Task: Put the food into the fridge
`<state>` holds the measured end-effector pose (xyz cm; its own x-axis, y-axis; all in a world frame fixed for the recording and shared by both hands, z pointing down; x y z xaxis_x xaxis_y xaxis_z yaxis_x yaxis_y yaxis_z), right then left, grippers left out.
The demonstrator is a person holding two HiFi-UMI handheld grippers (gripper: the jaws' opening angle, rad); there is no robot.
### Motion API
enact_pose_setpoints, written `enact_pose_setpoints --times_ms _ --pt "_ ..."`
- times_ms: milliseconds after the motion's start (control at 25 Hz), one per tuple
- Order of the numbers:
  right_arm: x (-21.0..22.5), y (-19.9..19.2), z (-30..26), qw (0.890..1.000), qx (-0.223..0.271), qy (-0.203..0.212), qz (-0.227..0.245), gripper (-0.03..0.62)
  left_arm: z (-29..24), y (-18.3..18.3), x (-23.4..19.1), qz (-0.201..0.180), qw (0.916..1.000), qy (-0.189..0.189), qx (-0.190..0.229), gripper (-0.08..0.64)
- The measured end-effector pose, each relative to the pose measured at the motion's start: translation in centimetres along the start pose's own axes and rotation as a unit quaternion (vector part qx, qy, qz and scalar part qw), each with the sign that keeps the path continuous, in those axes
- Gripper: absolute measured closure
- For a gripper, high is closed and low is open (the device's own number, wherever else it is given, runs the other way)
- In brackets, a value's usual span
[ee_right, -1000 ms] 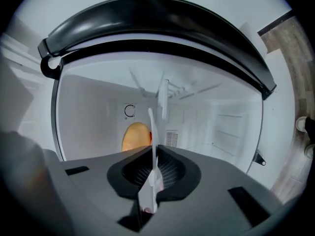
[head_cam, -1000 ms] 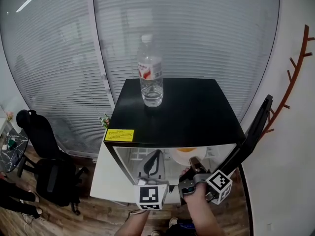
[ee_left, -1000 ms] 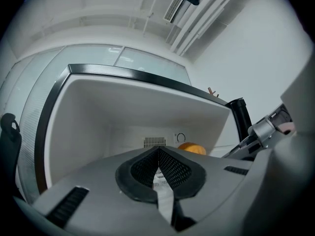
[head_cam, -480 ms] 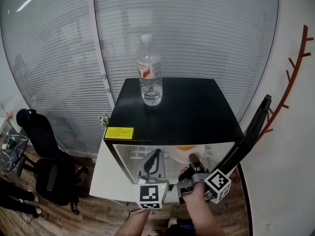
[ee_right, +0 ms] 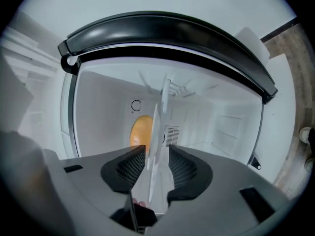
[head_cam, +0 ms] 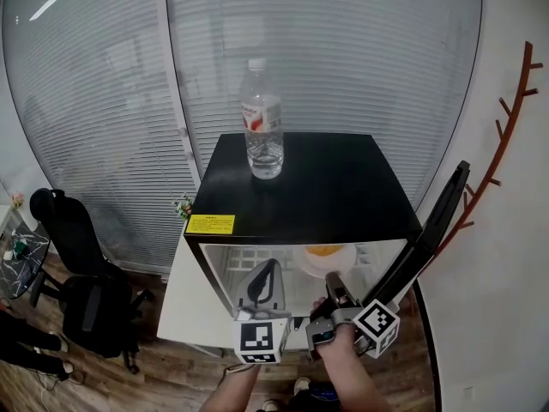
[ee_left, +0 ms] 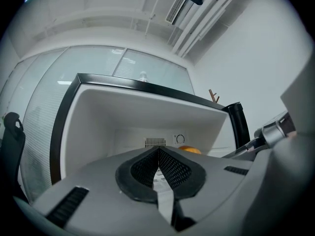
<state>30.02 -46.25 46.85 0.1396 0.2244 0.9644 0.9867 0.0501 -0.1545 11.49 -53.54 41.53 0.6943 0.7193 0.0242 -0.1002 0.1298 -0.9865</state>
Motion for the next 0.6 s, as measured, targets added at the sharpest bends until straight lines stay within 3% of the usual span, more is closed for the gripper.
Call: enact_pose_setpoints --times_ms 160,480,600 --pt "0.3 -0.3 0.9 1.0 0.004 0.005 0.017 0.449 0.6 0.0 0.0 0.001 1.0 0.001 0.0 0.534" --pt "1.0 -0.4 2.5 1.0 0.011 0.008 0.008 0.45 2.5 -0.2 0.3 0.0 0.9999 0.003 -0.01 0.534" --pt "0.5 -0.7 2.9 1.0 0.011 0.011 0.024 0.509 3.0 0.0 0.4 0.0 0.9999 0.004 -0.01 0.534"
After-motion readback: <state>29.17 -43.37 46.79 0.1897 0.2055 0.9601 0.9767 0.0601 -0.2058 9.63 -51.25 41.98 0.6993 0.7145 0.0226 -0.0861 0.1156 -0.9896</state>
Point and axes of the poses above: the fingertips, and each gripper's own axes: z backward along the fingers, x to its right, y out of its top, the point moved 10 cm from there along z, backward along the fingers, and after that the axes turned 8 degrees about -y, right-handed, at the moved point
